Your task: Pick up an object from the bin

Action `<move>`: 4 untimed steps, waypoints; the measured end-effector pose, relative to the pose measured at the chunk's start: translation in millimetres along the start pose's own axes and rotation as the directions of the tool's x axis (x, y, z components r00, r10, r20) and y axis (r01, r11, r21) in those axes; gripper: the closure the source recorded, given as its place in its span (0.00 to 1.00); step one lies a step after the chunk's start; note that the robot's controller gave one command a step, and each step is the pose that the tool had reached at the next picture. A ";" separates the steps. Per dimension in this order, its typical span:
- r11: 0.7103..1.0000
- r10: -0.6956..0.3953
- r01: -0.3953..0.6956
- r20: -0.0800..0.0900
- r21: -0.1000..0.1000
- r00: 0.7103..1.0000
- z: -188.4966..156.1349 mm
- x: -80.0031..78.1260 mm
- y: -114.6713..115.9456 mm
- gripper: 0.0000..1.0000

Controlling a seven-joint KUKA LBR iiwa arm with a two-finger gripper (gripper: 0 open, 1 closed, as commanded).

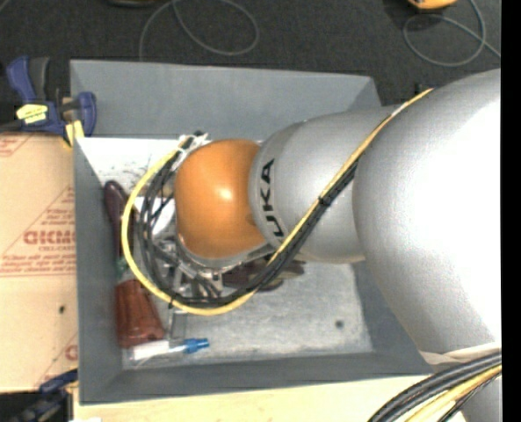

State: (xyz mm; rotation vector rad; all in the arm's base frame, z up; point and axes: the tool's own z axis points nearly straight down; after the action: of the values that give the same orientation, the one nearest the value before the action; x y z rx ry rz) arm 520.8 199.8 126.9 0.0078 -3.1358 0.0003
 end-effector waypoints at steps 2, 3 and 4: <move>0.999 -0.039 0.039 -0.001 0.002 0.999 -44.5 -7.1 6.2 0.00; 0.998 -0.064 0.064 0.001 0.001 0.998 -104.8 -0.2 -7.3 0.00; 0.999 -0.047 0.047 0.011 -0.001 0.999 -132.6 -4.8 -27.5 0.00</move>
Offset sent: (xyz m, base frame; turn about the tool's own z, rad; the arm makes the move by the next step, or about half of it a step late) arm 0.0222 0.0269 0.1383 -0.1362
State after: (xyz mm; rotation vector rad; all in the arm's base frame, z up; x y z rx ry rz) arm 526.4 172.4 259.4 0.0813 -3.1459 -0.0025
